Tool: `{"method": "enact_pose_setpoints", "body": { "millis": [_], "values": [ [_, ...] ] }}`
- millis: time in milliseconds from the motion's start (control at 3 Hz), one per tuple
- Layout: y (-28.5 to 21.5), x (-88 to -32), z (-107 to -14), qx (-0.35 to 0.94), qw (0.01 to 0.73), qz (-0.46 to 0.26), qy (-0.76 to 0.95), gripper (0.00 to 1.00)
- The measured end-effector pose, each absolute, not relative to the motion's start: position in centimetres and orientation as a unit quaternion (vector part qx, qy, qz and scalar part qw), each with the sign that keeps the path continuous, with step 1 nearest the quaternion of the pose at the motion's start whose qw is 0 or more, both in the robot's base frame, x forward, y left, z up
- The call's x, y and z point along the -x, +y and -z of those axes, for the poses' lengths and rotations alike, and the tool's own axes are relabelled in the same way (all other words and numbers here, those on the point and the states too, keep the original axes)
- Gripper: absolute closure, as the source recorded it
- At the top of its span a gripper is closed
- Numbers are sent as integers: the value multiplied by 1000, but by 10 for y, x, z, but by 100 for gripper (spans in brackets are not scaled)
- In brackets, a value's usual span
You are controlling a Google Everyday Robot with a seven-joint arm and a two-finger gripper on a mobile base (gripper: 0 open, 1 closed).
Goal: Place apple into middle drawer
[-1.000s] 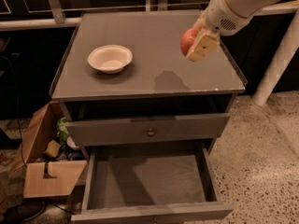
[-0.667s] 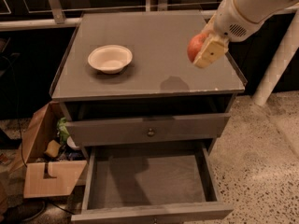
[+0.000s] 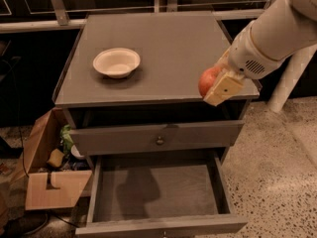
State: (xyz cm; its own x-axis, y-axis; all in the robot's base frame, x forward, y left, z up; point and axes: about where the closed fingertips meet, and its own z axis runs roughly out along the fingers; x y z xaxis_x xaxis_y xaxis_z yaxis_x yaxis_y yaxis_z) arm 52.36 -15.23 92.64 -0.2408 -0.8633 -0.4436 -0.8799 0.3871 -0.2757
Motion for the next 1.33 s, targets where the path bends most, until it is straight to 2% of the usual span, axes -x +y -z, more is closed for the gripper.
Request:
{"method": "enact_pose_setpoints", "body": {
  "millis": [667,1333],
  "values": [
    [-152,-518,-908,546,263,-27,795,100],
    [-148,-494,-832,505,246,-32,827,100]
  ]
}}
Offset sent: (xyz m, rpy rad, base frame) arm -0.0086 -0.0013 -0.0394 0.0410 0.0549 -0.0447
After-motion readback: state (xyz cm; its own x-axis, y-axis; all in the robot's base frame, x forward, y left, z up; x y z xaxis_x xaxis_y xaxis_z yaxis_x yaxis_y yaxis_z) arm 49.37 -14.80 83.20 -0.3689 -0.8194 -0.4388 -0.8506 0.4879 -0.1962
